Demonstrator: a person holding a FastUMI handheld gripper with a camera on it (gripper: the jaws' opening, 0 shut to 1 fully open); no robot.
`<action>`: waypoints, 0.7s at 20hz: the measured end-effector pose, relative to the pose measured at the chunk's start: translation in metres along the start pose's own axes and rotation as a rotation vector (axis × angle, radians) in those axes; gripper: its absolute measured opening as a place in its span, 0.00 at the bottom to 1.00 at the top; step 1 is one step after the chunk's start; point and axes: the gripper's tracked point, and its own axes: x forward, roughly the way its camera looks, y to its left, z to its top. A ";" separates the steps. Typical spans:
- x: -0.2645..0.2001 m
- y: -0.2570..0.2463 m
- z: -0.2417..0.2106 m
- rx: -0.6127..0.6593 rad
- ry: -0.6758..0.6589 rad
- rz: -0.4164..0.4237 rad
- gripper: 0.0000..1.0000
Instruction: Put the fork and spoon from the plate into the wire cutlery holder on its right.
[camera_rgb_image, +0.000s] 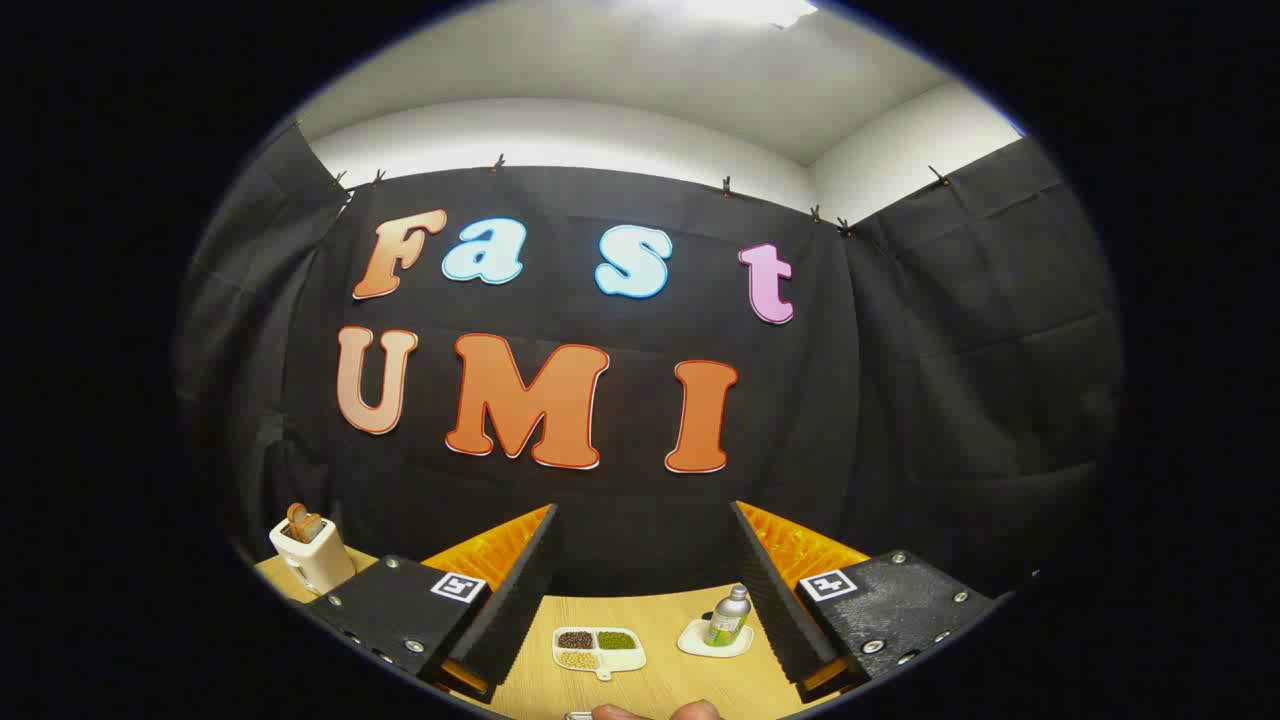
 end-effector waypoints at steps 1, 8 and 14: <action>0.002 -0.002 0.001 -0.001 -0.003 -0.006 0.98; 0.002 0.003 0.000 0.007 -0.006 -0.005 0.98; -0.001 0.026 -0.008 0.026 0.028 0.027 0.98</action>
